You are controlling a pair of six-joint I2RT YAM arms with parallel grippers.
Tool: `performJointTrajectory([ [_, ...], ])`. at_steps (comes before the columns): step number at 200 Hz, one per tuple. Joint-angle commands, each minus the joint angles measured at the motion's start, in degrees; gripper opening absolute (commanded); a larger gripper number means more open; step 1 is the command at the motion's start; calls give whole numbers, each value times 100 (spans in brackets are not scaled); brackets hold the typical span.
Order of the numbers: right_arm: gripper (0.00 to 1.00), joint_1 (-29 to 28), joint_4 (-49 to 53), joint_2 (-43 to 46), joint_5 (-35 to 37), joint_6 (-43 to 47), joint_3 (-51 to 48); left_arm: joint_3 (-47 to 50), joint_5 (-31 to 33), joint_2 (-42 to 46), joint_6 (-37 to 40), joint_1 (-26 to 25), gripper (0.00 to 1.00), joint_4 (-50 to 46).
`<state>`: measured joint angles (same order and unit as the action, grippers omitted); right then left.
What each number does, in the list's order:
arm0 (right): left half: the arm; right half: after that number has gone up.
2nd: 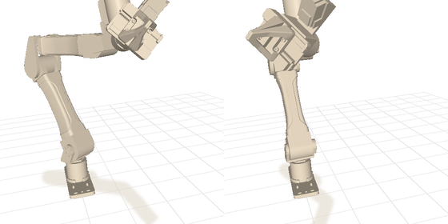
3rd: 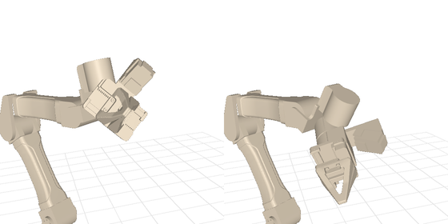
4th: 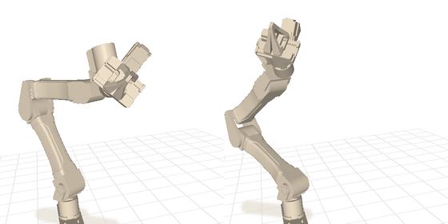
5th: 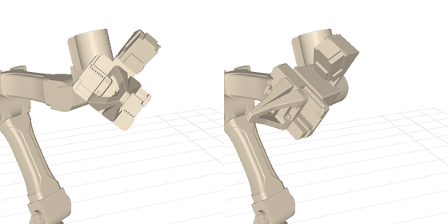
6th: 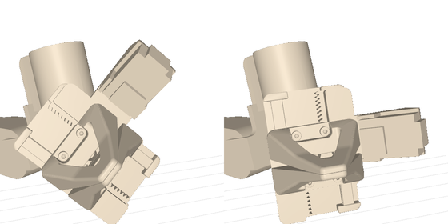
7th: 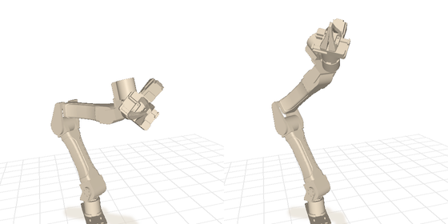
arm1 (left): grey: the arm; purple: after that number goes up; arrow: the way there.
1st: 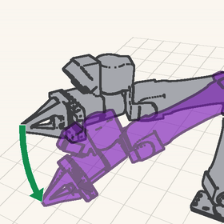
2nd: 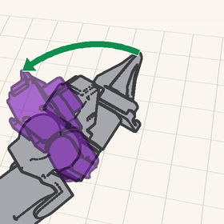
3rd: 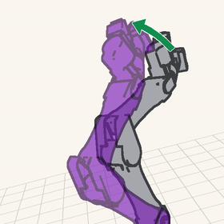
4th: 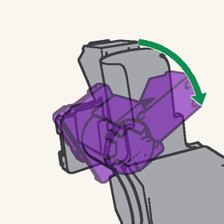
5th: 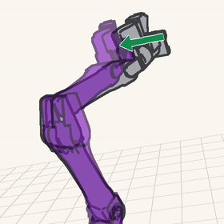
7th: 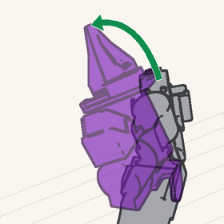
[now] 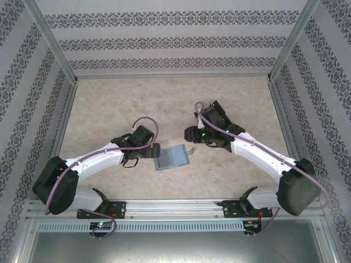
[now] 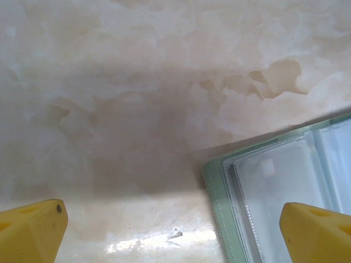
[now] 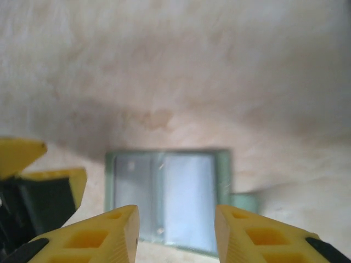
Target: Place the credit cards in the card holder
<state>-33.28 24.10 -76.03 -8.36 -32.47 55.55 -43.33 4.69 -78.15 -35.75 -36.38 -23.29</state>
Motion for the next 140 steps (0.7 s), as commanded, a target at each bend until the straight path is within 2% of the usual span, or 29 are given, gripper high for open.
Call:
performJointTrajectory([
  [1,41,354,1414,-72,1096,889,363,-119,63,-33,86,-62,100,80],
  [31,39,472,2164,-575,2372,1535,898,-137,85,-33,133,-62,100,-9],
  [57,36,473,2398,-913,3066,1826,1149,-146,72,-5,132,-64,100,-43],
  [100,35,484,2481,-1303,3508,2110,1342,-154,79,1,125,-62,100,-62],
  [140,34,571,2365,-1547,3548,2169,1292,-156,76,0,132,-62,100,-62],
])
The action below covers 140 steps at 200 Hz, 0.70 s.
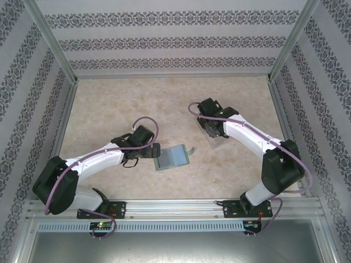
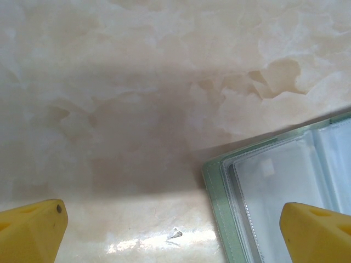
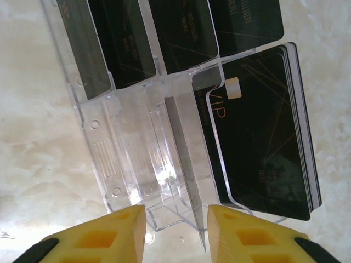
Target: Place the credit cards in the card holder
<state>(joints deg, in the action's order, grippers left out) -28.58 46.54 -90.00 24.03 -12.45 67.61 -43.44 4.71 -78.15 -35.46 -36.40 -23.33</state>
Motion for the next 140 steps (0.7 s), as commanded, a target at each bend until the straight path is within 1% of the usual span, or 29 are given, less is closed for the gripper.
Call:
performJointTrajectory([
  [1,34,108,119,-159,306,170,85,-142,70,1,107,-60,100,-57],
  [51,25,314,-23,-374,139,231,37,-145,83,10,103,-56,100,-66],
  [89,18,344,-61,-492,47,235,50,-146,69,-8,104,-60,100,-27],
  [99,17,344,-59,-525,28,252,50,-143,67,-22,105,-60,100,-23],
  [140,5,344,-36,-536,-30,284,93,-139,65,-20,117,-61,100,-5],
])
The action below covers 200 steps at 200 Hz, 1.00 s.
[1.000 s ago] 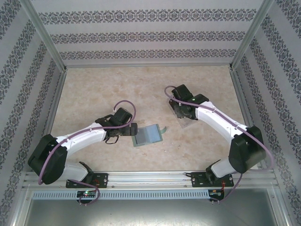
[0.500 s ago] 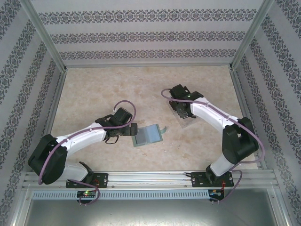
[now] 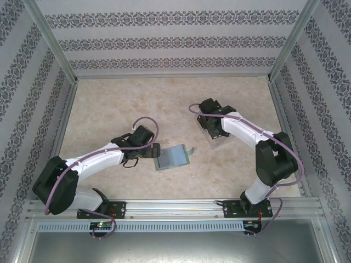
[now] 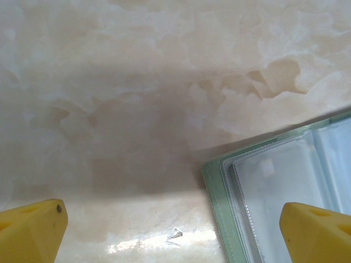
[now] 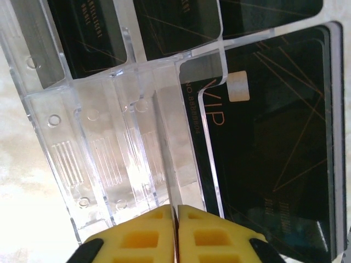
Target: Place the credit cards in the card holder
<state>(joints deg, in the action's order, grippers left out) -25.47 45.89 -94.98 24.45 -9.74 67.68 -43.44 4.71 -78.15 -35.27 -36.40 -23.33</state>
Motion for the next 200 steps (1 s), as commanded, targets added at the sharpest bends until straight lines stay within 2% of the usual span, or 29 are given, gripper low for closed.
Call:
performJointTrajectory([
  [1,5,33,32,-38,-72,15,91,-139,70,-22,94,-60,100,-5],
  [20,0,27,80,42,-72,26,152,-138,74,-22,103,-60,100,-5],
  [77,0,-104,301,427,-54,128,510,-187,109,-112,159,-60,100,-64],
  [110,0,-431,504,831,-72,64,812,-259,105,-173,227,-60,100,-145],
  [128,0,-545,337,1186,-790,-238,711,-304,49,-233,296,-60,100,-206],
  [142,0,-515,-135,1549,-1844,-657,320,-336,-19,-285,357,-69,100,-242],
  [170,0,-413,-1926,2184,-3824,-1823,-1051,-381,-28,-388,380,-241,100,-251],
  [187,0,-405,-3052,2412,-4514,-2567,-1903,-458,89,-501,378,-447,100,-309],
  [200,0,-411,-3705,2509,-4763,-3021,-2438,-502,202,-594,361,-596,100,-358],
])
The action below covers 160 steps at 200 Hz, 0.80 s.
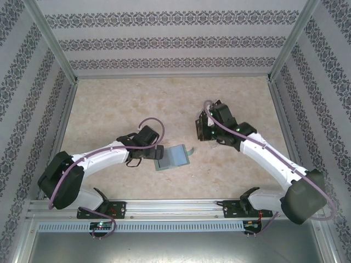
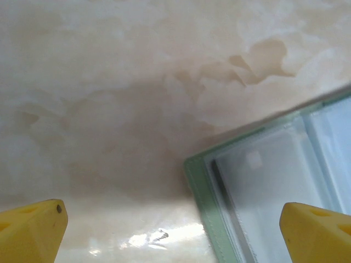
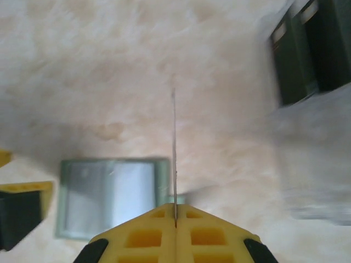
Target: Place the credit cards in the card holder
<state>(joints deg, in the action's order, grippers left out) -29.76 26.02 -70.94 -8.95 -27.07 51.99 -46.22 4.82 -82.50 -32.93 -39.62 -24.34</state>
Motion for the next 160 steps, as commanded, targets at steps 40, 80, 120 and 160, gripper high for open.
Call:
performJointTrajectory([
  [40,0,-12,-2980,246,-1706,-1848,-1925,-228,510,-440,33,-605,100,-362],
  [80,0,-154,-3812,136,-1881,-2048,-2368,-323,994,-719,-128,-803,100,-833],
  [120,0,-415,-4480,-290,-1974,-2052,-2510,-203,1357,-726,-302,-802,100,-1156],
  [160,0,-703,-5122,-944,-2017,-2195,-2518,-87,1443,-629,-354,-802,100,-1118],
])
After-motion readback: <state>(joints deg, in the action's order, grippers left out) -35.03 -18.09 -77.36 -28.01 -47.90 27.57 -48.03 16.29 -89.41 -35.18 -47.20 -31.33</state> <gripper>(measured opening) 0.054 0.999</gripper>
